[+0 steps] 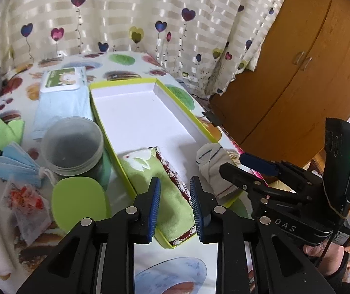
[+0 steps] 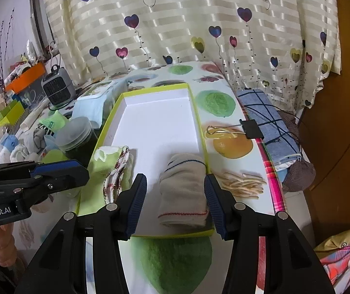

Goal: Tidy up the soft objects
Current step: 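Lower both towels into the box and open both tools, then withdraw both tools from the box back toward the table items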

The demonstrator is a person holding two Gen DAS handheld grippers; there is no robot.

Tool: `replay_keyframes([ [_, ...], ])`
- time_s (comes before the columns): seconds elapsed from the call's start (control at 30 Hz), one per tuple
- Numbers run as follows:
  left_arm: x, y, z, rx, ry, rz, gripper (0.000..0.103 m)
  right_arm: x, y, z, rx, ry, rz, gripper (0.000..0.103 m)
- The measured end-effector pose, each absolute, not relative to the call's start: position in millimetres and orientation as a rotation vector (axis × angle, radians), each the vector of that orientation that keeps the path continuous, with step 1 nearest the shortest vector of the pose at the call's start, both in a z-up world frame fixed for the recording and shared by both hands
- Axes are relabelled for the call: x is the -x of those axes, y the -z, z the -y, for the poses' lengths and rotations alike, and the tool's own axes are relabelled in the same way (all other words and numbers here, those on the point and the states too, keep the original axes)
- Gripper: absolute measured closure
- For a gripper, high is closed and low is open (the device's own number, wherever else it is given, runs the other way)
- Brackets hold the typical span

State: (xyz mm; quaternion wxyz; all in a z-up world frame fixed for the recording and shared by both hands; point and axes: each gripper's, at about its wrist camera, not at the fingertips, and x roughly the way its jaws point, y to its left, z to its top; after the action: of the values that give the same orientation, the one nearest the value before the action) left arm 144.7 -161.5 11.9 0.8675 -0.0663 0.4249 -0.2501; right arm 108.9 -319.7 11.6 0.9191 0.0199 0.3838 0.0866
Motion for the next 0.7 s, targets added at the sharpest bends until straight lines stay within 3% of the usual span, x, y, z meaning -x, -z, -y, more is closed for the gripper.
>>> replay_keyframes([
  [0.7, -86, -39, 122, 0.124, 0.432, -0.806, 0.08, -67, -39, 278, 0.005, -0.255, -0.752, 0.053],
])
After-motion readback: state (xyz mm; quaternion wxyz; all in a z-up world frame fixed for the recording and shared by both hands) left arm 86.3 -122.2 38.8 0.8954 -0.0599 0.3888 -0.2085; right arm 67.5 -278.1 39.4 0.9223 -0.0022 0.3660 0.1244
